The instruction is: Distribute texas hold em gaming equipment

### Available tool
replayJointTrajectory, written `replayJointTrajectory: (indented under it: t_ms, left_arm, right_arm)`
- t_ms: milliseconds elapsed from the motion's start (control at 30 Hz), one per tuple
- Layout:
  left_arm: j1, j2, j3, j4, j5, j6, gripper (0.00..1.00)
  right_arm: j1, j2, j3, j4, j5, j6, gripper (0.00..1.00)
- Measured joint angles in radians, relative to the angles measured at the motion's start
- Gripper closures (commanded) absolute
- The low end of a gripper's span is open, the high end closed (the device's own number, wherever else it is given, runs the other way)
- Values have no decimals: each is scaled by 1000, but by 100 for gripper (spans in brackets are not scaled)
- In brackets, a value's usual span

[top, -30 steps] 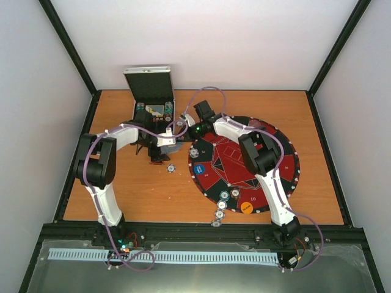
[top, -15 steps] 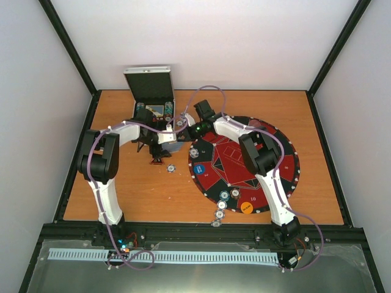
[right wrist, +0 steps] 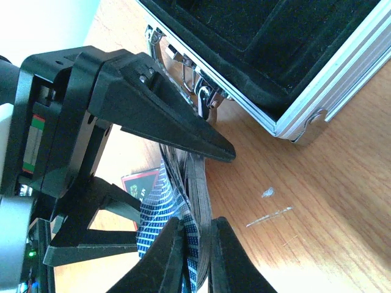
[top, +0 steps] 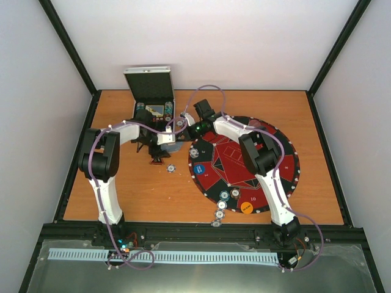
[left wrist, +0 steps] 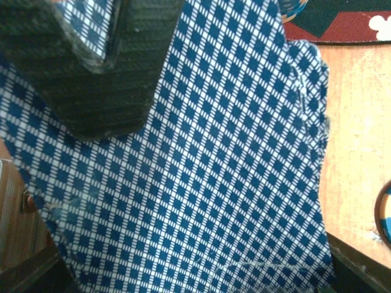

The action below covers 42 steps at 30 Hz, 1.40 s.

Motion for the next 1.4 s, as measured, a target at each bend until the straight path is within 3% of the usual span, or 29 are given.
replayJointTrajectory:
  t_ms: [67, 233, 800, 1167, 1400]
  left_arm:
    - [0, 1, 0, -6, 2, 8, 31]
    - [3, 1, 1, -12, 10, 23, 40]
    - [6, 1, 11, -19, 22, 17, 40]
    - [6, 5, 17, -19, 19, 14, 44]
    - [6, 7, 23, -19, 20, 14, 44]
  right_arm:
    - [0, 0, 0, 0, 4, 0, 96]
    - [0, 0, 1, -1, 14, 0, 81]
    - [3, 0, 17, -60, 93, -14, 59]
    - [3, -9, 18, -105, 138, -37, 59]
    - [3, -23, 18, -131, 145, -52, 70]
